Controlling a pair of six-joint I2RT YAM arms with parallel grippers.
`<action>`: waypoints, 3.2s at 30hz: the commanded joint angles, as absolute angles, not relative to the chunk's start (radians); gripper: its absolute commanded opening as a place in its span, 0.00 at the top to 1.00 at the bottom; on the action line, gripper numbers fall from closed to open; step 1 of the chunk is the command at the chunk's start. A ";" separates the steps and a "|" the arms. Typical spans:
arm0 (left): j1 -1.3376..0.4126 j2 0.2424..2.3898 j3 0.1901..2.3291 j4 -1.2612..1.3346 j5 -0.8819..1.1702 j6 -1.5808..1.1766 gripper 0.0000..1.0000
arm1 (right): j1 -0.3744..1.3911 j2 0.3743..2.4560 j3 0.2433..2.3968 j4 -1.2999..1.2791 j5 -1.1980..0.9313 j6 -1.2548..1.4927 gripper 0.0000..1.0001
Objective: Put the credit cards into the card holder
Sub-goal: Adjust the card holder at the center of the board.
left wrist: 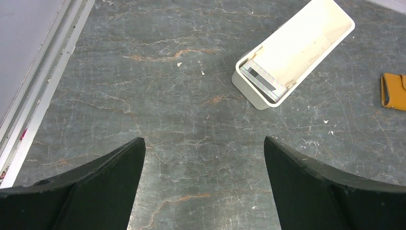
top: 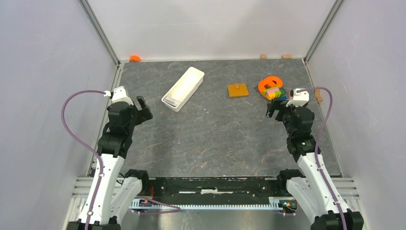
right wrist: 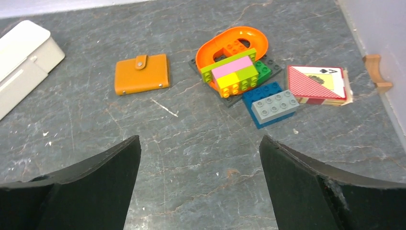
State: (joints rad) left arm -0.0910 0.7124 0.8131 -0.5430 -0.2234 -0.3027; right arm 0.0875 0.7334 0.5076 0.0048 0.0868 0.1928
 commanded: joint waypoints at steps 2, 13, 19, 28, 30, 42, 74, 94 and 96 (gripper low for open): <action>-0.086 0.722 0.855 -0.511 -0.220 -0.328 0.00 | 0.086 0.789 0.516 0.044 -0.110 0.139 0.02; -0.086 0.717 0.824 -0.508 -0.200 -0.301 0.00 | 0.206 1.203 0.690 0.010 -0.242 0.177 0.01; -0.086 0.707 0.808 -0.500 -0.111 -0.264 0.00 | 0.283 1.458 0.877 -0.053 -0.217 0.197 0.29; -0.087 0.711 0.804 -0.498 -0.035 -0.255 0.00 | 0.310 1.757 1.182 -0.145 -0.018 0.161 0.18; -0.087 0.707 0.803 -0.497 -0.024 -0.255 0.00 | 0.310 1.814 1.248 -0.173 0.028 0.147 0.15; -0.125 0.689 0.799 -0.494 -0.015 -0.249 0.00 | 0.224 2.021 1.431 -0.232 -0.067 0.116 0.22; -0.135 0.704 0.794 -0.492 -0.008 -0.245 0.00 | 0.309 1.967 1.401 -0.103 -0.197 -0.054 0.33; -0.137 0.713 0.792 -0.489 -0.005 -0.247 0.00 | 0.217 2.252 1.743 -0.226 -0.273 -0.117 0.31; -0.137 0.716 0.792 -0.489 -0.005 -0.248 0.00 | 0.219 2.266 1.751 -0.224 -0.284 -0.129 0.29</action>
State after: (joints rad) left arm -0.1326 0.7120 0.7952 -0.5217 -0.0200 -0.2852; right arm 0.2150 2.2505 1.6886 -0.2310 -0.2543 -0.0944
